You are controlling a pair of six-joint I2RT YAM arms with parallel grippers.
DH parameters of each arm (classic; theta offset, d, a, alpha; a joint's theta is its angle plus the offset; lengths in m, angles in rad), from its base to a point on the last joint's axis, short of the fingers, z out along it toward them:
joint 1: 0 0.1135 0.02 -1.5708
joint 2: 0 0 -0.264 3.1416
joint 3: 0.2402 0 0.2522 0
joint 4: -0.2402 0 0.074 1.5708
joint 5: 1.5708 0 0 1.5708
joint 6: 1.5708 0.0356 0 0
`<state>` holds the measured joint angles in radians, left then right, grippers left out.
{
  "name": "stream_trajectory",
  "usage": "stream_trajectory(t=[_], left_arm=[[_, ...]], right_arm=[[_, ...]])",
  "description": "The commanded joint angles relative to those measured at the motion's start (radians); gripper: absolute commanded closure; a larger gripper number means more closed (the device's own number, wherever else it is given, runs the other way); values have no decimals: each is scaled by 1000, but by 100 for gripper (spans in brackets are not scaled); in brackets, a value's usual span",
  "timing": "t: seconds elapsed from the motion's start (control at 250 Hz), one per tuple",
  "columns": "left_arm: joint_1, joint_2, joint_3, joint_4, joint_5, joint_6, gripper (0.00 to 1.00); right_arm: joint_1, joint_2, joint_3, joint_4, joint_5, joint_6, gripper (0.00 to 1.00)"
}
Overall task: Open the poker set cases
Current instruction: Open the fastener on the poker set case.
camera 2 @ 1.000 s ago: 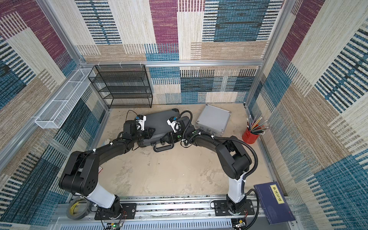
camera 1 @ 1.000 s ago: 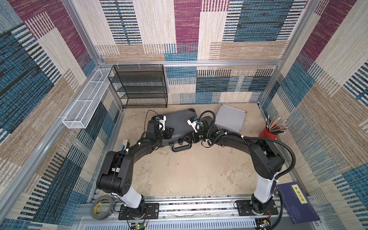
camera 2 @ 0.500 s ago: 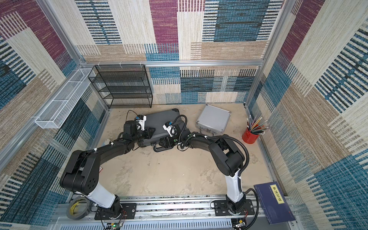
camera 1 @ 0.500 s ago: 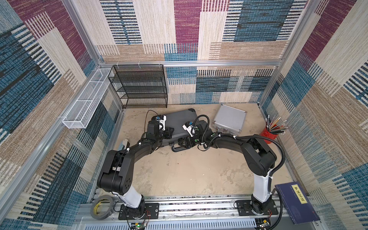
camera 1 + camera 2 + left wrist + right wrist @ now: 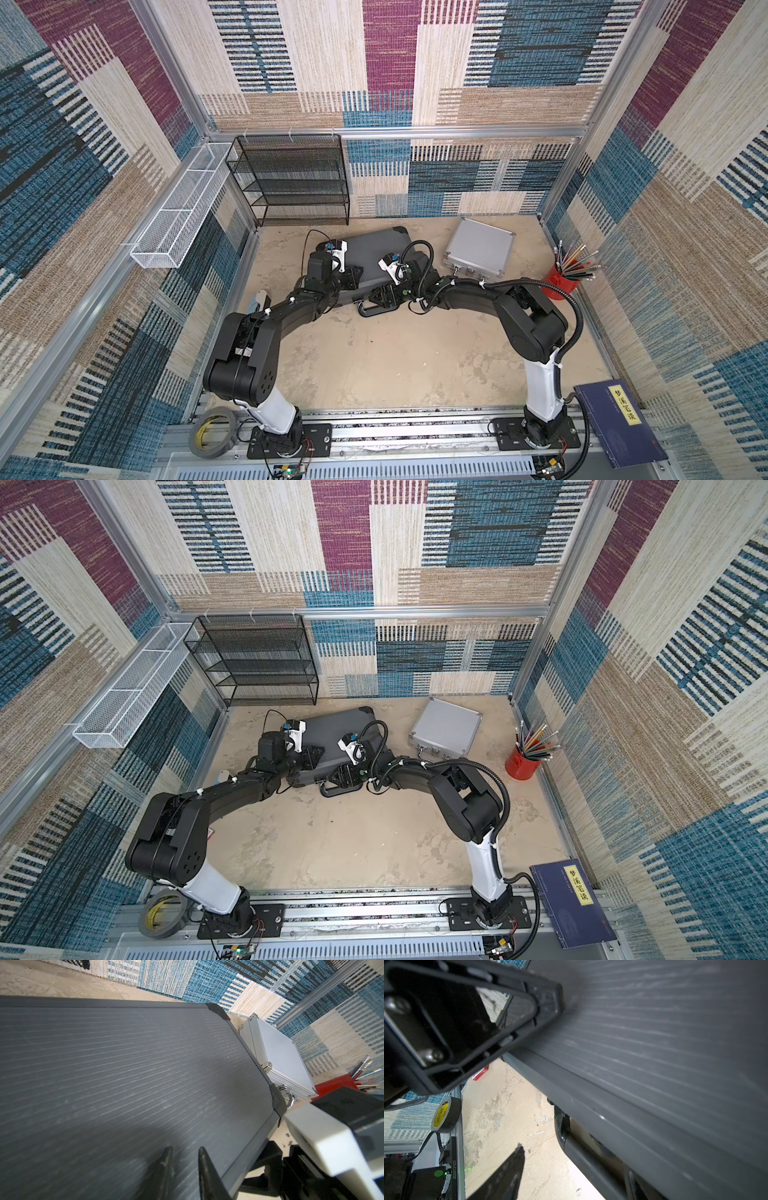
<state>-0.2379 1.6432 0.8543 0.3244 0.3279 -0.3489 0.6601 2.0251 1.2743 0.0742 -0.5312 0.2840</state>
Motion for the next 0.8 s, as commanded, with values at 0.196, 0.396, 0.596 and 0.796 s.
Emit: stream_trajectory(t=[0.196, 0.396, 0.596, 0.796], left_arm=[[-1, 17, -14, -251, -10, -21, 75], [-1, 24, -12, -252, -5, -23, 75], [-1, 23, -12, -251, -6, -24, 76], [-1, 31, -8, -252, 2, -23, 76]], right_arm=[[1, 31, 20, 70, -13, 11, 24], [2, 28, 23, 73, -17, 7, 25], [2, 19, 22, 42, 25, -26, 24], [6, 35, 47, 14, 88, -93, 22]])
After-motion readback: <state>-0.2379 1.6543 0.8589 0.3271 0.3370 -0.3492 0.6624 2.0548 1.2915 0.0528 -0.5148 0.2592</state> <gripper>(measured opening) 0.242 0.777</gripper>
